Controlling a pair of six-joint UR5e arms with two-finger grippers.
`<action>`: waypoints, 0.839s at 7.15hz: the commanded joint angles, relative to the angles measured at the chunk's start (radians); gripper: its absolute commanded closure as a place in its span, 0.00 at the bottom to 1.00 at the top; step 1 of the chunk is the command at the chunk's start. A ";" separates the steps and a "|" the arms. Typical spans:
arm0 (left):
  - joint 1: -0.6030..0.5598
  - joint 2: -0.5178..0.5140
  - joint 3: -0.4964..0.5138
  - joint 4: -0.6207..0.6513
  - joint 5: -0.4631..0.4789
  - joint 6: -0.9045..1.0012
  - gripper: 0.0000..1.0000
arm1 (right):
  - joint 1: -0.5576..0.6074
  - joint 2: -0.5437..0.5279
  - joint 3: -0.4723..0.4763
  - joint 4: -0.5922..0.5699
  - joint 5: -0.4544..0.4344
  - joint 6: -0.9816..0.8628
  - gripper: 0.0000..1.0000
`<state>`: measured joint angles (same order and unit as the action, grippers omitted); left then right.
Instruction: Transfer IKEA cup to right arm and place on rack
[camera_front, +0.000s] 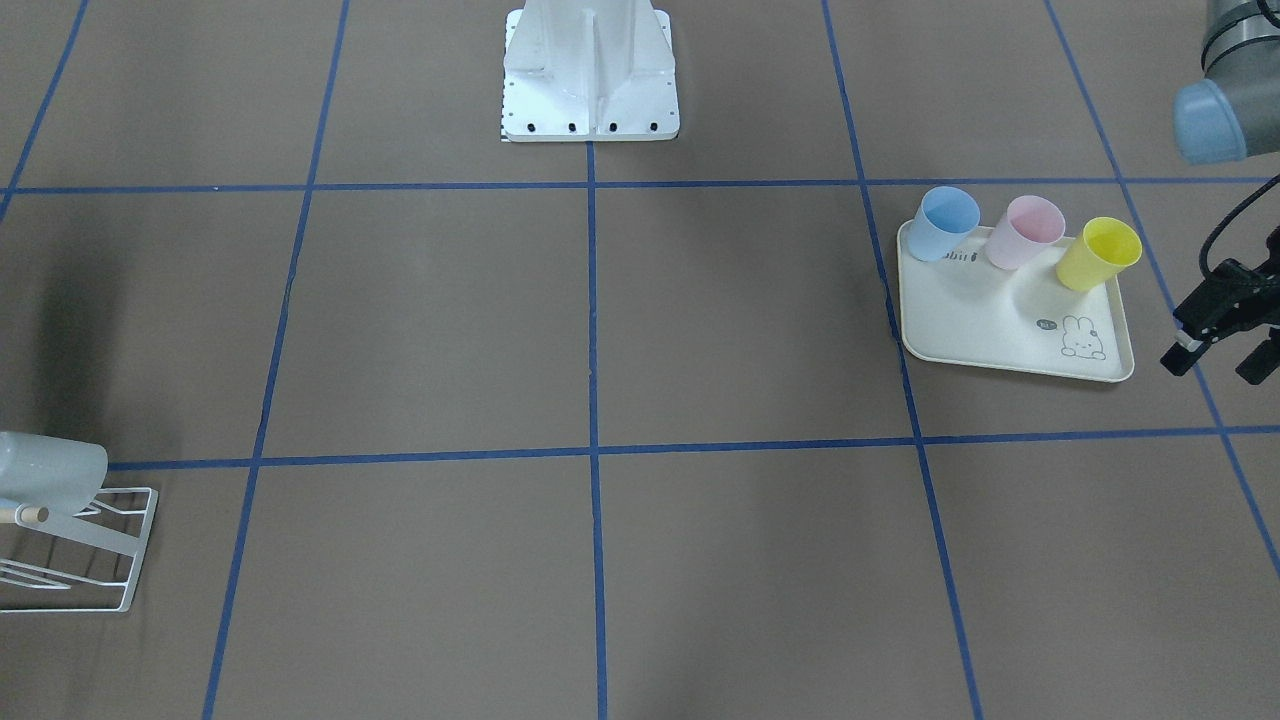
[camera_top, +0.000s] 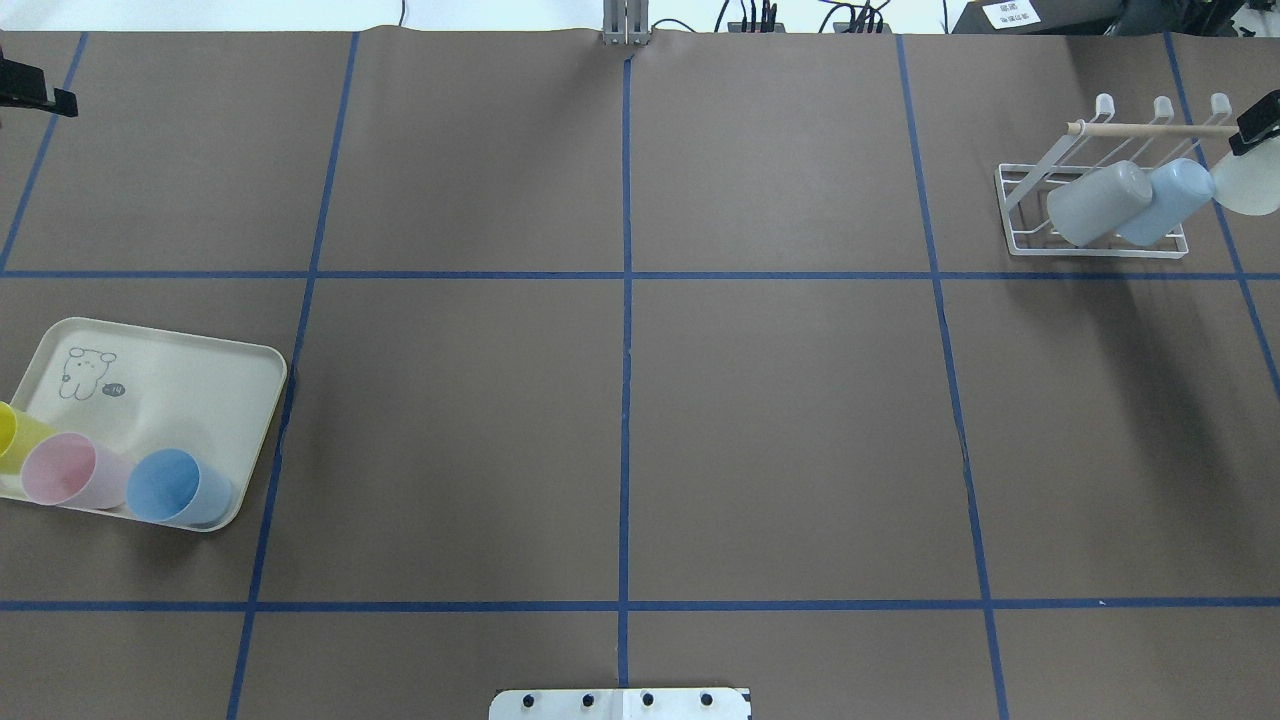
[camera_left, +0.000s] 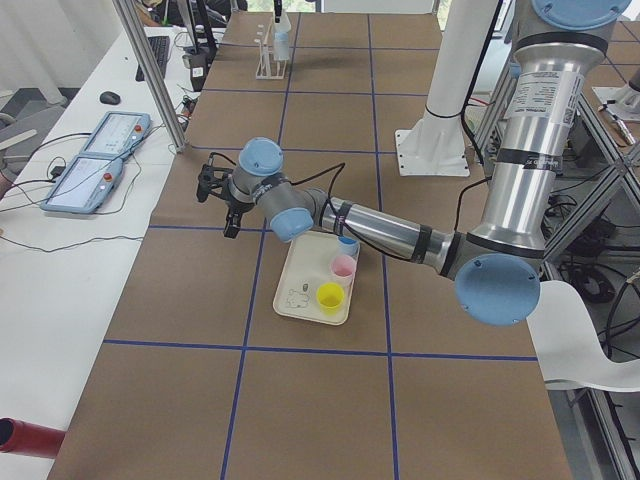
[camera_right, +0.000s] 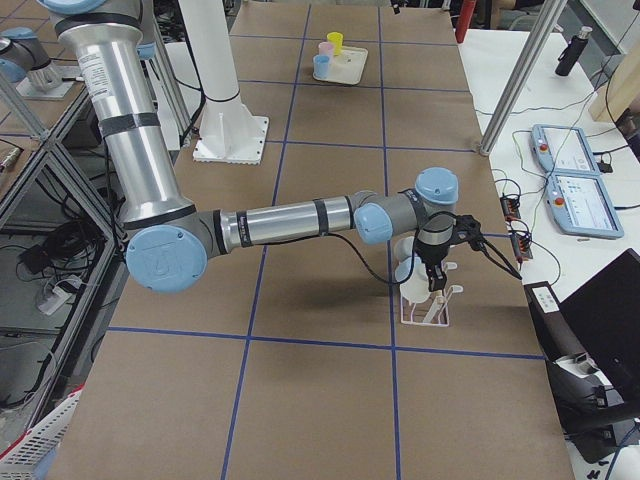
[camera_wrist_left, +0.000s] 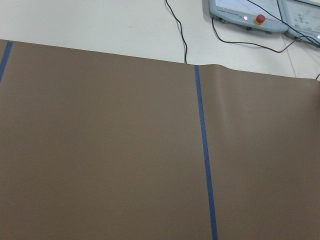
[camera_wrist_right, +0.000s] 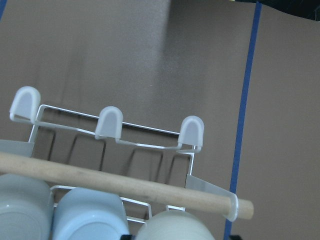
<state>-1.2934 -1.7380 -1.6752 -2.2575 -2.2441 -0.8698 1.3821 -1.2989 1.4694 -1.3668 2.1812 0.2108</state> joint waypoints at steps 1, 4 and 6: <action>-0.001 0.002 -0.003 0.001 0.000 -0.001 0.00 | -0.011 0.001 -0.012 0.000 -0.001 0.001 0.55; -0.003 0.058 -0.012 -0.004 0.001 0.031 0.00 | -0.014 0.001 -0.021 0.008 -0.001 0.002 0.00; -0.010 0.136 -0.017 -0.002 0.003 0.183 0.00 | -0.015 0.001 -0.041 0.064 0.002 0.010 0.00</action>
<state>-1.2995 -1.6469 -1.6889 -2.2599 -2.2419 -0.7641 1.3675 -1.2977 1.4349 -1.3283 2.1812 0.2164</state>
